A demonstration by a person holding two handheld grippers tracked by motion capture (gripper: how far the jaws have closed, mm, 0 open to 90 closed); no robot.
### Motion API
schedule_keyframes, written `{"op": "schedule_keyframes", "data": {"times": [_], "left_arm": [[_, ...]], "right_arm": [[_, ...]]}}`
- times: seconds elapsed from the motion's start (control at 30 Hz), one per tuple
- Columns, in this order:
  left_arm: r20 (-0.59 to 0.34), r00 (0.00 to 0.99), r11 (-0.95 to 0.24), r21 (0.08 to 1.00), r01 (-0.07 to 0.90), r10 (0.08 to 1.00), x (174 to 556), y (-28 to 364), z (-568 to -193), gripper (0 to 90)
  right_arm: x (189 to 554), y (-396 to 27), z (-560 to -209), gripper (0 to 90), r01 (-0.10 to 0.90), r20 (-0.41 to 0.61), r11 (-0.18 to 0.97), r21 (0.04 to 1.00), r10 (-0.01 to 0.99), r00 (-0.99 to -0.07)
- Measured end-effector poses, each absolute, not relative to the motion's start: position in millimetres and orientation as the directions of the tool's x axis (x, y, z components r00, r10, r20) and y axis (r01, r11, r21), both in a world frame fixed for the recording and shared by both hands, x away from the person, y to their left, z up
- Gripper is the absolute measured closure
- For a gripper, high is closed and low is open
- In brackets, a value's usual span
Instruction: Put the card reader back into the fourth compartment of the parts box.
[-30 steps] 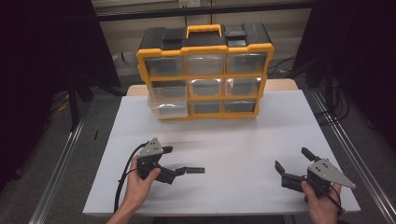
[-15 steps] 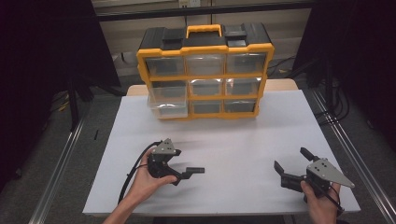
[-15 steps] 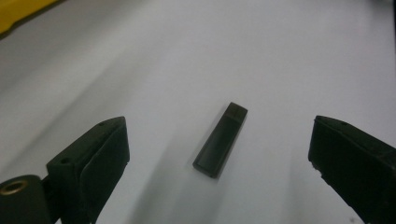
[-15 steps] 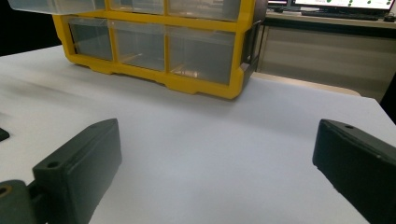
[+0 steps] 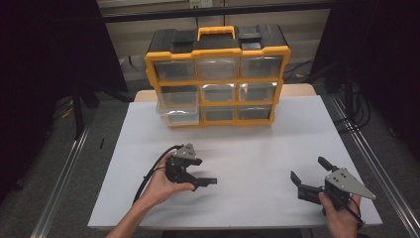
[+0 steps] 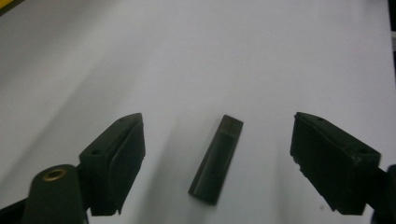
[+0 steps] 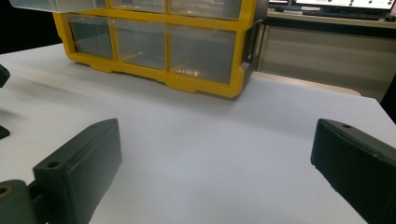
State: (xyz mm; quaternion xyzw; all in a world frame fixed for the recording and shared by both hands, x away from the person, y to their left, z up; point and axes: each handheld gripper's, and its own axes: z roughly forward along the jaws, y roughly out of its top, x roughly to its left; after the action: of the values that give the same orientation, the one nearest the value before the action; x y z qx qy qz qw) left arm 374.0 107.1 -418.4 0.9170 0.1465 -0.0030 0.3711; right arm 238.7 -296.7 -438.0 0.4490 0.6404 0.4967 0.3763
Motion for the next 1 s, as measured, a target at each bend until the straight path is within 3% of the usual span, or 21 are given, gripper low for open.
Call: {"op": "schedule_keyframes", "data": {"times": [0.13, 0.53, 0.7, 1.0], "left_arm": [[-0.098, 0.967, -0.718, 0.653, 0.242, 0.236, 376, 100, -420, 29.9], [-0.091, 0.978, -0.82, 0.534, 0.207, 0.188, 379, 86, -431, 35.9], [-0.059, 0.982, -0.837, 0.517, 0.182, 0.177, 379, 85, -433, 48.0], [-0.046, 0.985, -0.838, 0.519, 0.168, 0.169, 377, 85, -434, 48.4]], "right_arm": [[239, -297, -438, 1.7, 0.202, -0.036, 0.104, 0.974, 0.949, -0.314], [239, -297, -438, 1.7, 0.202, -0.039, 0.106, 0.974, 0.95, -0.31], [239, -297, -438, 1.6, 0.206, -0.039, 0.108, 0.973, 0.949, -0.314], [239, -297, -438, 1.5, 0.205, -0.038, 0.108, 0.973, 0.948, -0.315]]}}
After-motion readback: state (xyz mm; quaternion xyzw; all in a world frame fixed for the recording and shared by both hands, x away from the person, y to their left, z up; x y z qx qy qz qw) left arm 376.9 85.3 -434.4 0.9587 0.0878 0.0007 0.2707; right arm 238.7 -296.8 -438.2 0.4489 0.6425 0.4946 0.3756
